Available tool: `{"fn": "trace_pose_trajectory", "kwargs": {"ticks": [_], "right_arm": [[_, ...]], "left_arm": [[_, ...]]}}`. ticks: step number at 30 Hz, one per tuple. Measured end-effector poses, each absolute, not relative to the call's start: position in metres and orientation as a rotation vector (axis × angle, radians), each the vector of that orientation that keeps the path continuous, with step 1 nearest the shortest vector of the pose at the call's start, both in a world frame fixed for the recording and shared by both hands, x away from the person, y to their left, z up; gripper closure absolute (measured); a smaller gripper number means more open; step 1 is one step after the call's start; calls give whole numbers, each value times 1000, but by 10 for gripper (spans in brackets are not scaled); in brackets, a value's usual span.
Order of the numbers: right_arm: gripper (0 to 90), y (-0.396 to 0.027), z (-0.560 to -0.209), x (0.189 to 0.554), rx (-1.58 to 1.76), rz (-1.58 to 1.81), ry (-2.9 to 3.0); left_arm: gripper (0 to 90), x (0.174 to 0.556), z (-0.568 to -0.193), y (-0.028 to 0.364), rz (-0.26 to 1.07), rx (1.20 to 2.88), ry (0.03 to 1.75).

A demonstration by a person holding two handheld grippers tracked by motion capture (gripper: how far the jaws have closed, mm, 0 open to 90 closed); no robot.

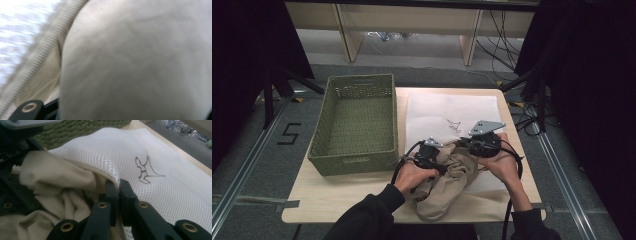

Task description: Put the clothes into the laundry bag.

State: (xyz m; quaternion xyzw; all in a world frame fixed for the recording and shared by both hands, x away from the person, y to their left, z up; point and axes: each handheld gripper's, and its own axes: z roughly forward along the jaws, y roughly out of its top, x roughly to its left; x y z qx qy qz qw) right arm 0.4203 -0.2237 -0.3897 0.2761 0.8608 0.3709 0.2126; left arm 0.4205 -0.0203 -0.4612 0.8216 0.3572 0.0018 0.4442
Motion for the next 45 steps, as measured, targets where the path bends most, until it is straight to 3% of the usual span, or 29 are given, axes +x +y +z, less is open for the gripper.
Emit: {"fn": "trace_pose_trajectory", "kwargs": {"ticks": [7, 11, 15, 18, 19, 21, 23, 26, 31, 35, 41, 45], "right_arm": [[875, -225, -393, 421, 792, 1029, 2408], [874, -225, -395, 422, 775, 1020, 2399], [874, -225, -395, 422, 780, 1017, 2408], [874, -224, -395, 421, 782, 1018, 2399], [874, -224, -395, 422, 765, 1018, 2410], [874, -223, -394, 421, 768, 1021, 2410], [874, -222, -393, 420, 765, 1018, 2398], [875, -222, -390, 415, 781, 1021, 2407], [874, -222, -386, 412, 763, 1043, 2402], [874, -221, -389, 412, 768, 1022, 2402], [874, -225, -393, 415, 772, 1021, 2397], [873, -225, -394, 416, 775, 1022, 2412]], "left_arm": [[324, 416, -444, -9, 35, 2001, 948], [245, 408, -434, -2, 28, 2035, 925], [211, 394, -424, 1, 103, 2081, 857], [307, 387, -420, -2, 158, 2119, 770], [448, 387, -422, -5, 144, 2132, 727], [607, 391, -428, -10, 169, 2156, 713], [713, 396, -432, -14, 211, 2150, 741], [778, 408, -432, -16, 249, 2114, 820], [773, 428, -431, -11, 265, 2038, 936], [642, 433, -438, -12, 183, 2047, 967], [301, 413, -415, 1, 156, 2090, 902], [183, 392, -402, 10, 91, 2108, 840]]}}
